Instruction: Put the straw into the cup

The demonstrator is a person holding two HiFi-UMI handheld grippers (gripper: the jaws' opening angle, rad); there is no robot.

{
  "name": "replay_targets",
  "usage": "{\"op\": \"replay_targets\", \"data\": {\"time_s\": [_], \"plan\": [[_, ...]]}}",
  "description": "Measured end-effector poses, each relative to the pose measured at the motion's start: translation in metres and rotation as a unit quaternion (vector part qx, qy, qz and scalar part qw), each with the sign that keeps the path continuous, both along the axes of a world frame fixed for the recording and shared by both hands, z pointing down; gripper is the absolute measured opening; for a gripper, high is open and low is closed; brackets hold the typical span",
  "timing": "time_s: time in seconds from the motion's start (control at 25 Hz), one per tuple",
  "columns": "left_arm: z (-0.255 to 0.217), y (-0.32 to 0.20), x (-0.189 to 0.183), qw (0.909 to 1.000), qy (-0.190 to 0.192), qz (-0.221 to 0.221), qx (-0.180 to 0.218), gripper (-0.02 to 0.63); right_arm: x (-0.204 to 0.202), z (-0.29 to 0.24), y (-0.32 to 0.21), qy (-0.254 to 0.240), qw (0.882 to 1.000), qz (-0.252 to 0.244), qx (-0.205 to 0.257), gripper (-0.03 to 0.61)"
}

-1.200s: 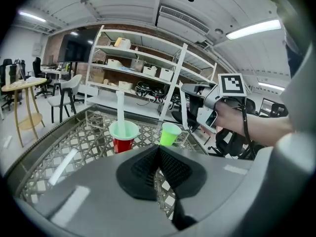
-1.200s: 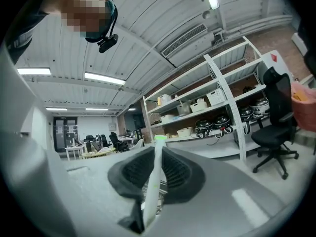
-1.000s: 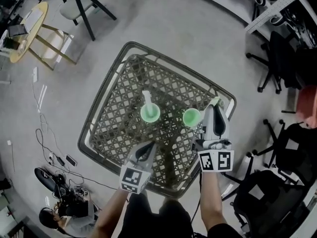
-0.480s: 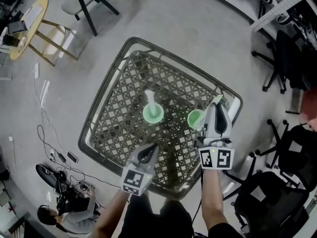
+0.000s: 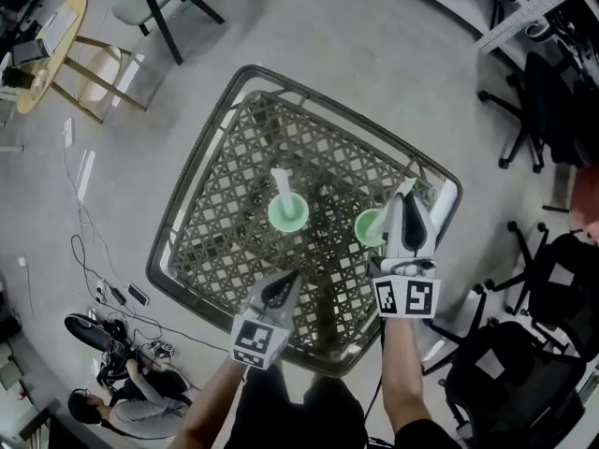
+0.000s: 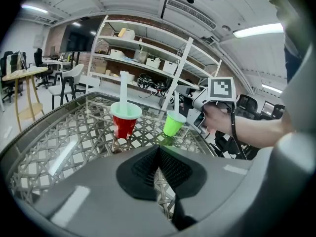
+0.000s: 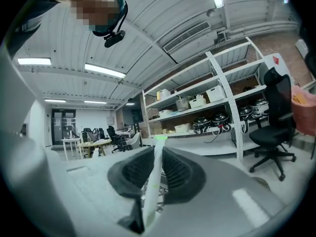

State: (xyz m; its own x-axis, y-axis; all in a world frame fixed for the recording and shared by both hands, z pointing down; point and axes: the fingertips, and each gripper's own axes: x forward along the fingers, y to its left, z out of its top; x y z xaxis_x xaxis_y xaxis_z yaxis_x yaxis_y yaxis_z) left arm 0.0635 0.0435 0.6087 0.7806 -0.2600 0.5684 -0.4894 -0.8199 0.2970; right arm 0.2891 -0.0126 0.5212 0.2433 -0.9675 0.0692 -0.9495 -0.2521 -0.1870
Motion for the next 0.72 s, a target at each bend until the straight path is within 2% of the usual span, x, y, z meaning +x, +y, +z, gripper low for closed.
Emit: {"op": "replay_targets", "data": {"time_s": [0.2,0.52,0.72], "plan": [[0.003,0.000,-0.001,1.0000,-0.001,-0.003,-0.003,0.006,-0.005,0.007,0.001,-0.004,1.000,-0.015,-0.012,0.055],[0.003,-0.001,-0.001,1.0000,0.000,-0.006,-0.004,0.006,-0.013,0.015,0.006,-0.007,0.999,-0.036,-0.030,0.126],[-0.008,-0.002,0.001,1.0000,0.005,-0.005,0.003,0.006,-0.013,0.009,0.009,-0.005,0.999,-0.032,-0.037,0.129]]}}
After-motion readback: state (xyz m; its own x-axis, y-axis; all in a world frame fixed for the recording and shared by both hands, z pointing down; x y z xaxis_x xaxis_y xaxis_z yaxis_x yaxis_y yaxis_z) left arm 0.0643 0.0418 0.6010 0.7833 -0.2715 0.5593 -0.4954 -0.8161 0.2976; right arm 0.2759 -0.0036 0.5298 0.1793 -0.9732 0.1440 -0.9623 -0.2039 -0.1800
